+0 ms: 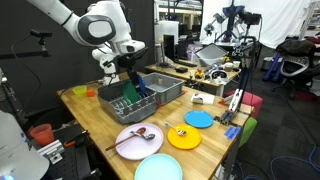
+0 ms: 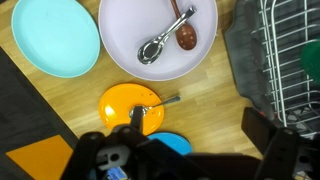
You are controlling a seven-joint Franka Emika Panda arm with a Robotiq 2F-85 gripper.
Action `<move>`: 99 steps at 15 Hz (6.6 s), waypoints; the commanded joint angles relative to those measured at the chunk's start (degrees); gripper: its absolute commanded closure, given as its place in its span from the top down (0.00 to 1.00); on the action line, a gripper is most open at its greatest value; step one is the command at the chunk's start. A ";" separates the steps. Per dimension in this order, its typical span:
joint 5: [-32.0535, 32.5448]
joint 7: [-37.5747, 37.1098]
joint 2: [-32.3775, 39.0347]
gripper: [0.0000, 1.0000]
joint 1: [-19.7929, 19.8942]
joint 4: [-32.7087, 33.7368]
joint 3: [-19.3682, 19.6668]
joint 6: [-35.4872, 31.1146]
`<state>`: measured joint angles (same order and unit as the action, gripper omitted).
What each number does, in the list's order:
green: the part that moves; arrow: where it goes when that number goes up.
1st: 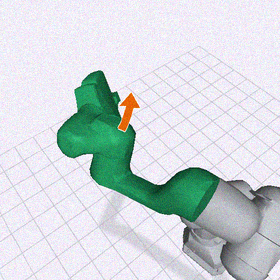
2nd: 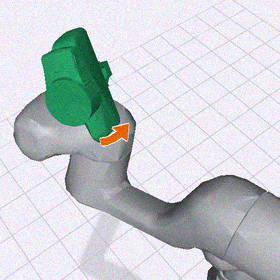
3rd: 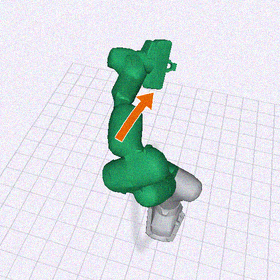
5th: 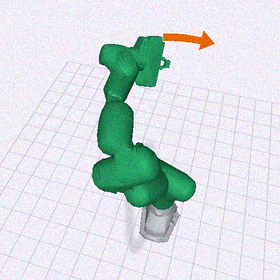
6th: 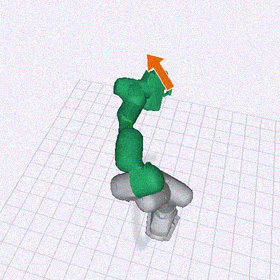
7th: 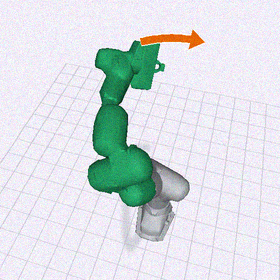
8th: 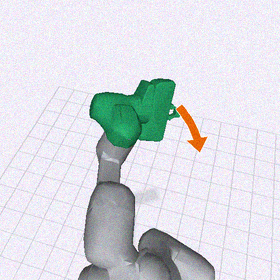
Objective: Move the spoon from the orange plate to the light-blue plate
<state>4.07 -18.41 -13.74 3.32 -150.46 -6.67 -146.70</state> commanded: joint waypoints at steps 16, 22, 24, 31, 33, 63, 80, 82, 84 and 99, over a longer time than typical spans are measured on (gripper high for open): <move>2.40 -32.20 24.67 1.00 -3.12 13.50 9.03 -6.26; -9.50 -34.64 31.18 1.00 -3.81 16.82 8.51 -12.95; -10.37 -37.59 35.19 1.00 -5.55 18.37 10.46 -17.51; -17.12 -38.96 45.54 1.00 -5.75 23.75 11.15 -20.34; -19.08 -38.67 46.85 1.00 -5.50 24.92 10.41 -19.92; -22.97 -37.32 57.51 0.77 -4.28 34.87 8.64 -16.16; -23.03 -35.15 54.81 0.05 -3.91 34.23 8.87 -16.50; -23.11 -34.48 52.15 0.05 -3.99 31.99 8.77 -16.20; -23.57 -34.36 49.17 0.05 -4.24 28.76 8.75 -17.27; -46.73 -27.10 30.49 0.19 7.61 8.19 -3.03 -35.67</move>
<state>-42.66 -45.51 16.74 10.93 -142.30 -9.71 -182.40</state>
